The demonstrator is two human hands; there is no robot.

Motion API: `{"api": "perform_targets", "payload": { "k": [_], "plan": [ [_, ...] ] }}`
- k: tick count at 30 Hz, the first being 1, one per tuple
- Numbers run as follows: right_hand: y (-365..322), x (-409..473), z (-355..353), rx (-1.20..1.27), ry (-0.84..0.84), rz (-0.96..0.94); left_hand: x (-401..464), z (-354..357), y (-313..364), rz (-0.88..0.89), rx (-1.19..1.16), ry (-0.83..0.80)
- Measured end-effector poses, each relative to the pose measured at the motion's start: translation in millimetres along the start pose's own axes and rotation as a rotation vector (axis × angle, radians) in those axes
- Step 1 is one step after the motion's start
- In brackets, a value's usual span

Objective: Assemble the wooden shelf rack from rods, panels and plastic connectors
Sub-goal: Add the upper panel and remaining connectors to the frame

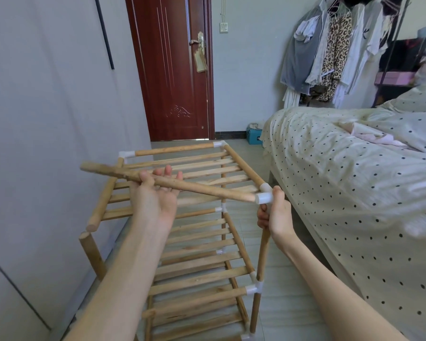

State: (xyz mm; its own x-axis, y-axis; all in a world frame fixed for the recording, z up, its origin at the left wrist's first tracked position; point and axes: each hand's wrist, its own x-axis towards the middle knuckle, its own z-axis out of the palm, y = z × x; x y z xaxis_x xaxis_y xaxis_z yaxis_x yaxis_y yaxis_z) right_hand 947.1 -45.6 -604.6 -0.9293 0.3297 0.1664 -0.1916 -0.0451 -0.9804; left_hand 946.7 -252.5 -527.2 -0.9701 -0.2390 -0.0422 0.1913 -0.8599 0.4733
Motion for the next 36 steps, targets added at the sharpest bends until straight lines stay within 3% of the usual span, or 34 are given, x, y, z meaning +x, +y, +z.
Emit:
{"api": "perform_targets", "payload": {
  "k": [3,11,19,36],
  "plan": [
    [0.2,-1.7,-1.6,0.007,-0.009,0.002,2.9,-8.0,-1.6,-0.075,-0.110,0.056],
    [-1.1,-2.1,-0.1,-0.014,0.001,0.005,-1.0,-19.0,-19.7,-0.149,-0.096,0.038],
    [-0.4,-1.5,-0.4,-0.011,0.000,-0.013,7.3,-26.0,-14.2,-0.085,-0.095,0.075],
    [0.0,-3.2,0.3,-0.011,-0.002,-0.056,-15.4,-31.4,-14.1,-0.046,0.018,-0.045]
  ]
}}
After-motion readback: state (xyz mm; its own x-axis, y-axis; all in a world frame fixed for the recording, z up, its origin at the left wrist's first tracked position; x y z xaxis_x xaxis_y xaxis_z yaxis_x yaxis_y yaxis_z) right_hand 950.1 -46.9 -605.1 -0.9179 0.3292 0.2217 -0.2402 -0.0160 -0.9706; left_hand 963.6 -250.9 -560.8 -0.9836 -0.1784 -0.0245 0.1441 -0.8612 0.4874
